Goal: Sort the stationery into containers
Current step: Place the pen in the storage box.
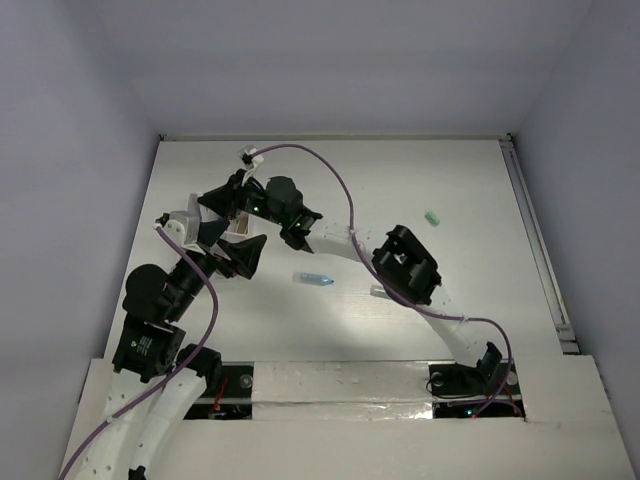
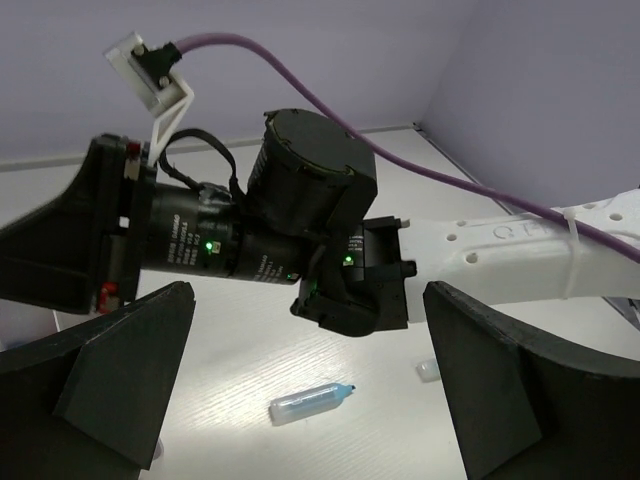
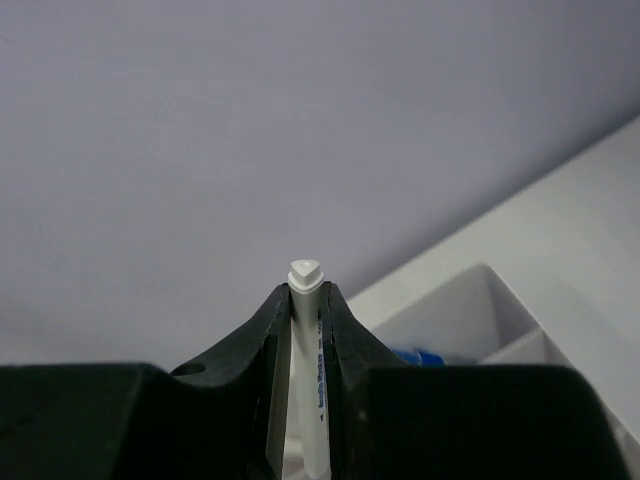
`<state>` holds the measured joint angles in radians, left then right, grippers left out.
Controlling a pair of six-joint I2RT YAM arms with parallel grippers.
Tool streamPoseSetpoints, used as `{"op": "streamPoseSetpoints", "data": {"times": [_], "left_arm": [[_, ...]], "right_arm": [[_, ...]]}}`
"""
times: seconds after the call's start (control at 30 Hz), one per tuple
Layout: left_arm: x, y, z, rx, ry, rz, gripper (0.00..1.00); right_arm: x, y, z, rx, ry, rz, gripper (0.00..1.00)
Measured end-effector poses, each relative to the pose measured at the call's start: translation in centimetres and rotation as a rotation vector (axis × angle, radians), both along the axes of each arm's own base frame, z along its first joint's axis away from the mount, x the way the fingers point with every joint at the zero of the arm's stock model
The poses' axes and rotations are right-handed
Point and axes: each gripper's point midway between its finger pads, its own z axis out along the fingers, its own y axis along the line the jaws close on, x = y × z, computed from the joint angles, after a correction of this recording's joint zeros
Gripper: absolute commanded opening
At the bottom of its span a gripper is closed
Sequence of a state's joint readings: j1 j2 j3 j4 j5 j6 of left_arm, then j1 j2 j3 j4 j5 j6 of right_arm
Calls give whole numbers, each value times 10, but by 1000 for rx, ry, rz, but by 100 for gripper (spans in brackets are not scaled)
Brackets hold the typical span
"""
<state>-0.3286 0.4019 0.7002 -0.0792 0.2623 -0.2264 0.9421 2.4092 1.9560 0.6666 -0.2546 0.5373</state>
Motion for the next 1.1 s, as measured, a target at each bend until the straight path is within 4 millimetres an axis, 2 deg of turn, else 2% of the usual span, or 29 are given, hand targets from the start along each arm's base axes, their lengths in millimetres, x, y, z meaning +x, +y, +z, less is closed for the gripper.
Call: {"op": "streamPoseSetpoints", "data": {"times": [0.17,0.3,0.4,0.67,0.73,0.77,0.83,0.87,0.97,1.1], "left_arm": [[0,0,0,0,-1,2,99],[0,0,0,0,-1,2,99],[0,0,0,0,-1,2,99],[0,0,0,0,-1,2,99],[0,0,0,0,-1,2,99],[0,0,0,0,-1,2,99],[0,0,0,0,-1,2,99],[0,0,0,0,-1,2,99],[0,0,0,-1,-1,2,99],[0,1,0,-1,0,3,99]], "right_arm": [[0,12,40,106,-48,-8,0],[0,17,56,147,-69,-12,0],[-3,22,49,142,-64,-8,0],[-11,38,2,65,-12,10,1],[-13,40,-3,54,-6,14,6],[-14,40,-4,54,-6,16,15],[-16,41,-7,46,-7,20,26],[-17,41,-9,40,-7,23,36],[-18,42,-10,34,-16,28,48],[-19,42,-12,21,-23,32,55]]}}
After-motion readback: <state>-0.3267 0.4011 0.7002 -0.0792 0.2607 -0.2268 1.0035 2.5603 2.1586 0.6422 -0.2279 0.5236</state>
